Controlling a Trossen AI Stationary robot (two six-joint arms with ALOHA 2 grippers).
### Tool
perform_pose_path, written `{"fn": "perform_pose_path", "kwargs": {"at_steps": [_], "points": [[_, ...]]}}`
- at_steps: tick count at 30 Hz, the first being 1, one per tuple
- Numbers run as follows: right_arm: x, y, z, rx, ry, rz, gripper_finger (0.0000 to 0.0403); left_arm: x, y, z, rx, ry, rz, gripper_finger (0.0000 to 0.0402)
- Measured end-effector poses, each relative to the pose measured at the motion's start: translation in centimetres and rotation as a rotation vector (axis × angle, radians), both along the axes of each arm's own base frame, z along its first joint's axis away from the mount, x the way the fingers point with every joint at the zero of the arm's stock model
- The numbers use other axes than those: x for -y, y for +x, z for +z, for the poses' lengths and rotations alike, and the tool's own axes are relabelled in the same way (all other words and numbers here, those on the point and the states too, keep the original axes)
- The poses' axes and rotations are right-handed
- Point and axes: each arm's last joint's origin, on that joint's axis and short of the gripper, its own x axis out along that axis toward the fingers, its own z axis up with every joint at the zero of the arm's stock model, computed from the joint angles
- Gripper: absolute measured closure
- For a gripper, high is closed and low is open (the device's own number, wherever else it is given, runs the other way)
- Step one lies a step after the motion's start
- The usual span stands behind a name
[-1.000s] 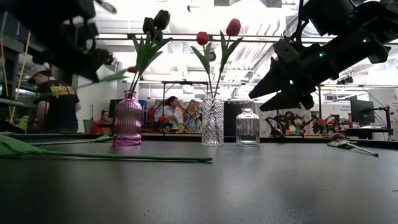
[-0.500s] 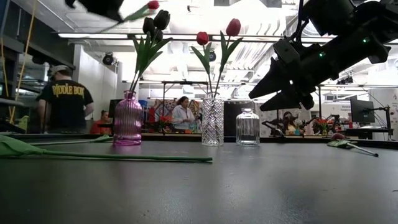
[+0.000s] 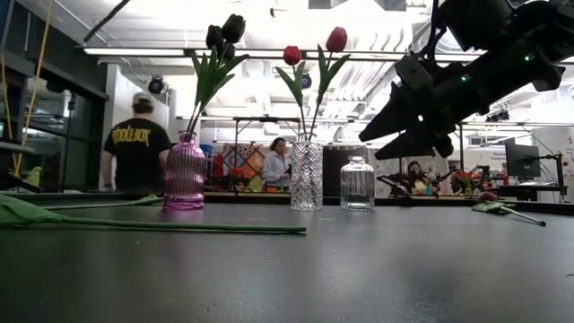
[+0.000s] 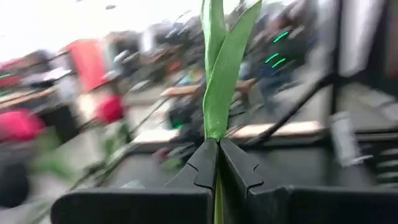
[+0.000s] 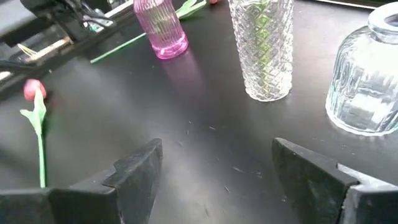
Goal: Sort flowers into vase by color
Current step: Put the pink flower into the left transparent vase
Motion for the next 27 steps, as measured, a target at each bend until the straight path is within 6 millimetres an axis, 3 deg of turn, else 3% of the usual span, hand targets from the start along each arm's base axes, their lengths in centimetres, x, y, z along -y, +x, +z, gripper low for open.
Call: {"fn": "perform_pose_path", "kwargs": {"at_steps": [4,11,15,19,23,27], "points": [[-0.6,0.2,0.4,0.055,0.007,0.031,0.0115,0.3,0.1,-3.4,0.13,-0.005,-0.152,0.0401],[-3.5,2.0,1.5,0.314,-0.118,0.218,0.0115,-0.1,1.1,-7.7,0.166,-0.031,-0.138,0.0401],[-5.1,3.8,2.2,0.494,-0.217,0.294,0.0115,-0.3,2.2,-8.2,0.173,-0.008,-0.109,0.0401],[-6.3,7.1,3.8,0.591,-0.346,0.373,0.0115,-0.9,3.2,-8.0,0.208,-0.003,-0.064,0.0401],[-7.3,10.2,6.7,0.591,-0.506,0.405,0.0115,-1.5,3.8,-7.8,0.21,-0.02,-0.031,0.0401],[-7.7,12.0,8.4,0.486,-0.574,0.405,0.0115,-1.5,3.9,-8.3,0.173,-0.008,-0.035,0.0401]]}}
